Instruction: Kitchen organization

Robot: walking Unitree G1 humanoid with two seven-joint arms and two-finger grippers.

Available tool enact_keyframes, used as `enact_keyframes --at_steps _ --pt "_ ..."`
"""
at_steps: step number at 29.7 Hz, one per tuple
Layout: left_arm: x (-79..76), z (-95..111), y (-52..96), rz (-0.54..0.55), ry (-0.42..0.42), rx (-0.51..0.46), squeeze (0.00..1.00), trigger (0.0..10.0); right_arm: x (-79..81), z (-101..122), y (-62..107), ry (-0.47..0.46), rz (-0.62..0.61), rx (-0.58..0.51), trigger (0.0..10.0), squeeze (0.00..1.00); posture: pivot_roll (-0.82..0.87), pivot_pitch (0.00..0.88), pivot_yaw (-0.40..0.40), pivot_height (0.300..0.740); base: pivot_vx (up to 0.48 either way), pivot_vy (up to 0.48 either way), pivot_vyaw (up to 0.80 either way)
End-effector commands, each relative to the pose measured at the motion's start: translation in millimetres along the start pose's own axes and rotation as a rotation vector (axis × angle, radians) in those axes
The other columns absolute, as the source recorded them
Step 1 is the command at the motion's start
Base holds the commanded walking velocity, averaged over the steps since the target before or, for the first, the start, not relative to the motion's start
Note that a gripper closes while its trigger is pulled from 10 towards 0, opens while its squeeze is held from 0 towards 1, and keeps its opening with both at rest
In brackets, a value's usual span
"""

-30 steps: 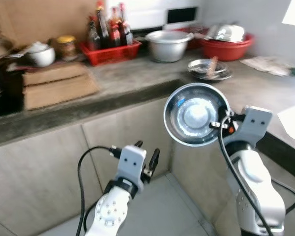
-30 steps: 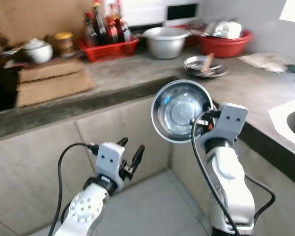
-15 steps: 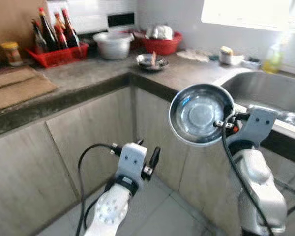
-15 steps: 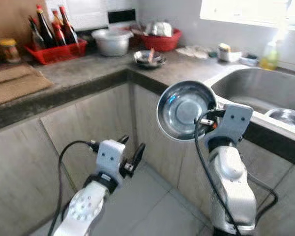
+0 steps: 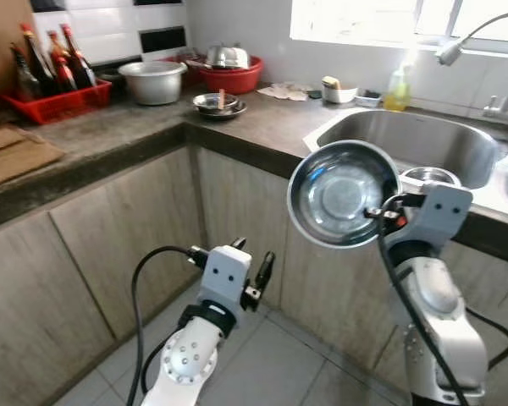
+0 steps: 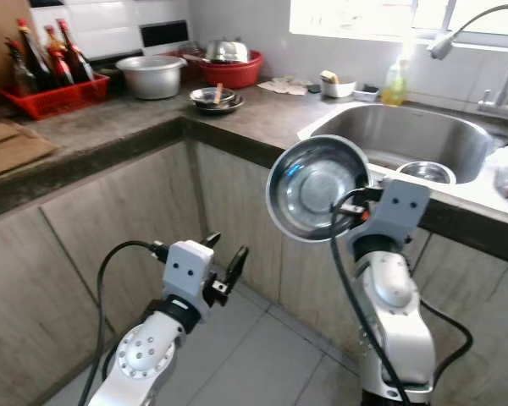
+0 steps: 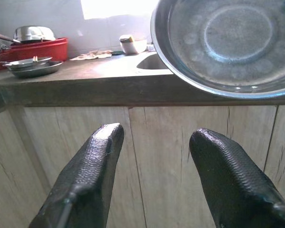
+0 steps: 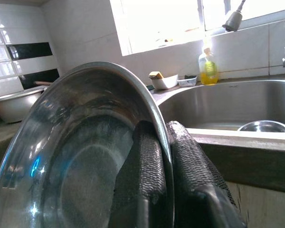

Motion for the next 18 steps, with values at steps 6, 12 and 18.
enact_keyframes --at_steps 6,12,18 --pt "0.3 1 -0.9 -0.003 0.005 -0.006 0.00 10.0 5.8 7 -3.1 0.006 0.017 -0.032 10.0 0.00 -0.02 0.000 -0.044 0.740 0.285 0.000 -0.80" --pt "0.7 1 -1.0 -0.004 0.004 -0.007 0.00 10.0 7.8 9 -4.7 0.006 0.023 -0.039 10.0 0.00 -0.02 0.000 -0.044 0.740 0.296 0.000 -0.80" --pt "0.9 1 -1.7 -0.004 0.005 -0.010 0.00 10.0 12.5 18 -10.1 -0.001 0.041 -0.072 10.0 0.00 -0.02 0.000 -0.046 0.740 0.303 0.000 -0.76"
Point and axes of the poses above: a point about 5 cm out from each wrist's last joint towards the gripper, its own y axis pointing back from the gripper into the wrist, its own z axis along the axis of the wrist's last joint, x = y × z, the point moved 5 cm from there along -y, pointing out of the wrist towards the gripper, and after that the axes turned 10 degrees about -y, right-handed, at the moved point
